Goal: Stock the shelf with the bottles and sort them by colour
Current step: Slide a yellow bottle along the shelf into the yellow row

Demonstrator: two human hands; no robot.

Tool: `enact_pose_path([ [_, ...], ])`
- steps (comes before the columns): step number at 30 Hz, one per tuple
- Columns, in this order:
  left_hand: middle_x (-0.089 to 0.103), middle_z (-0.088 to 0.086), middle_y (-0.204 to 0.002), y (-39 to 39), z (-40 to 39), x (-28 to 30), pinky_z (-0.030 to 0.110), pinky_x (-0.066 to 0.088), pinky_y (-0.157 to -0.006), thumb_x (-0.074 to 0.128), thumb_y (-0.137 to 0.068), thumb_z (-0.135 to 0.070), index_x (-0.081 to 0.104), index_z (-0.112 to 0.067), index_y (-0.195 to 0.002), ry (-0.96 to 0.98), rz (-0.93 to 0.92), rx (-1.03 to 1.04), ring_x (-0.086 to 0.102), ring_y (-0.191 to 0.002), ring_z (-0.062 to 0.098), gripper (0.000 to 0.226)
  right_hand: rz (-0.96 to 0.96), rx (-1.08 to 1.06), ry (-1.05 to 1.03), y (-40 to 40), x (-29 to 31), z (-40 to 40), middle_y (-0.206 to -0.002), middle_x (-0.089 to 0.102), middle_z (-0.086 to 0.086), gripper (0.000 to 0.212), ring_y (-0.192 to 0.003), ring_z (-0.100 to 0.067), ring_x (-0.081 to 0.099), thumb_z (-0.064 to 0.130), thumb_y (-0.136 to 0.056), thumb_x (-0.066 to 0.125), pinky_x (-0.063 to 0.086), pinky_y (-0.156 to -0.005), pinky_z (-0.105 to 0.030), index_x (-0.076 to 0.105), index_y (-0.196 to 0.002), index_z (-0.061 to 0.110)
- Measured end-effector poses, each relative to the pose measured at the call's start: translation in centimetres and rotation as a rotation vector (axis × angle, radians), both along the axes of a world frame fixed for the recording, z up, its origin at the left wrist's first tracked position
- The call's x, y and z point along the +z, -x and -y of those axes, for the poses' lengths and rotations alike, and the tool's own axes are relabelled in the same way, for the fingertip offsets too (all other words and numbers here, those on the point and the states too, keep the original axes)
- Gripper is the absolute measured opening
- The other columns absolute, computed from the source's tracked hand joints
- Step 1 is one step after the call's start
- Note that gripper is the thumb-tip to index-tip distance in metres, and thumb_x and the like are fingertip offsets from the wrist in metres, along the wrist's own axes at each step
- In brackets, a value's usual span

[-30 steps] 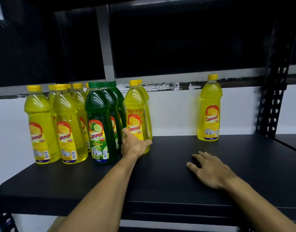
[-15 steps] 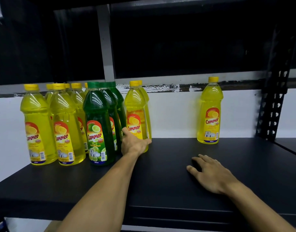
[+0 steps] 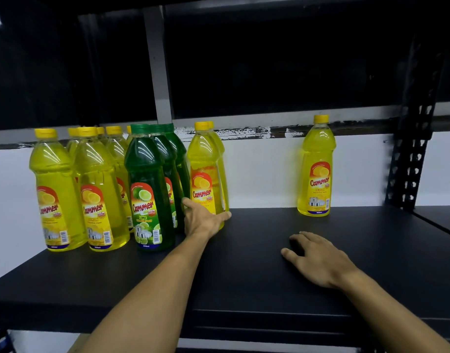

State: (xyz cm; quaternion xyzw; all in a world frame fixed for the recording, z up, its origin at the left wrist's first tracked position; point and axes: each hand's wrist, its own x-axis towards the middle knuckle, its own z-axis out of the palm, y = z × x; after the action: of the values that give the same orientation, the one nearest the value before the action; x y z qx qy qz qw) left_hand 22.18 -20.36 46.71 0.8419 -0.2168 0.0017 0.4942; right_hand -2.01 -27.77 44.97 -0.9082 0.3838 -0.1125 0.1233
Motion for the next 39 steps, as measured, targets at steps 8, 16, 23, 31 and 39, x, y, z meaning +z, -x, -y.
enact_pose_path([
  [8, 0.035, 0.018, -0.142, 2.8, -3.2, -1.5, 0.044, 0.042, -0.103, 0.084, -0.068, -0.048, 0.01, -0.002, -0.141, -0.168, 0.036, -0.058, 0.041, -0.129, 0.034, 0.114, 0.014, -0.011, 0.015, -0.1, -0.1, 0.0, -0.154, 0.029, 0.007, 0.059, -0.142, -0.018, 0.028, 0.062, -0.094, 0.036, 0.03, -0.108, -0.037, 0.039, -0.144, 0.029],
  [16, 0.037, 0.003, -0.152, 3.3, -10.1, -0.5, 0.035, 0.032, -0.111, 0.05, -0.089, -0.064, 0.031, -0.014, -0.149, -0.623, 0.265, -0.429, 0.035, -0.139, 0.021, 0.08, 0.05, -0.002, -0.048, -0.2, 0.3, 0.8, -0.139, 0.049, 0.004, 0.053, -0.127, -0.019, 0.046, 0.058, -0.091, 0.049, 0.039, -0.099, -0.038, 0.052, -0.132, 0.024],
  [23, 0.025, -0.007, -0.159, 3.1, -12.9, -0.5, 0.034, 0.023, -0.115, 0.034, -0.095, -0.064, 0.032, -0.027, -0.15, -0.735, 0.345, -0.456, 0.024, -0.145, 0.014, 0.067, 0.371, -0.202, -0.125, -2.0, 2.0, 4.8, -0.129, 0.056, -0.009, 0.052, -0.118, -0.027, 0.053, 0.044, -0.088, 0.065, 0.044, -0.099, -0.038, 0.054, -0.129, 0.013],
  [31, 0.02, -0.012, -0.16, 3.1, -12.6, -1.2, 0.032, 0.022, -0.115, 0.031, -0.098, -0.06, 0.03, -0.031, -0.151, -0.698, 0.383, -0.423, 0.019, -0.146, 0.011, 0.06, 0.589, -0.556, -0.15, -3.7, 2.6, 9.6, -0.138, 0.038, -0.019, 0.088, -0.129, -0.036, 0.039, 0.039, -0.079, 0.077, 0.04, -0.099, -0.048, 0.025, -0.142, 0.007],
  [39, 0.033, -0.015, -0.153, 2.7, -12.0, -1.5, 0.033, 0.035, -0.107, 0.033, -0.096, -0.061, 0.037, -0.035, -0.145, -0.667, 0.426, -0.37, 0.037, -0.136, 0.011, 0.056, 0.64, -0.53, -0.164, -5.5, 2.5, 13.5, -0.137, 0.043, -0.015, 0.106, -0.126, -0.036, 0.045, 0.055, -0.067, 0.08, 0.042, -0.101, -0.052, 0.022, -0.143, 0.01],
])
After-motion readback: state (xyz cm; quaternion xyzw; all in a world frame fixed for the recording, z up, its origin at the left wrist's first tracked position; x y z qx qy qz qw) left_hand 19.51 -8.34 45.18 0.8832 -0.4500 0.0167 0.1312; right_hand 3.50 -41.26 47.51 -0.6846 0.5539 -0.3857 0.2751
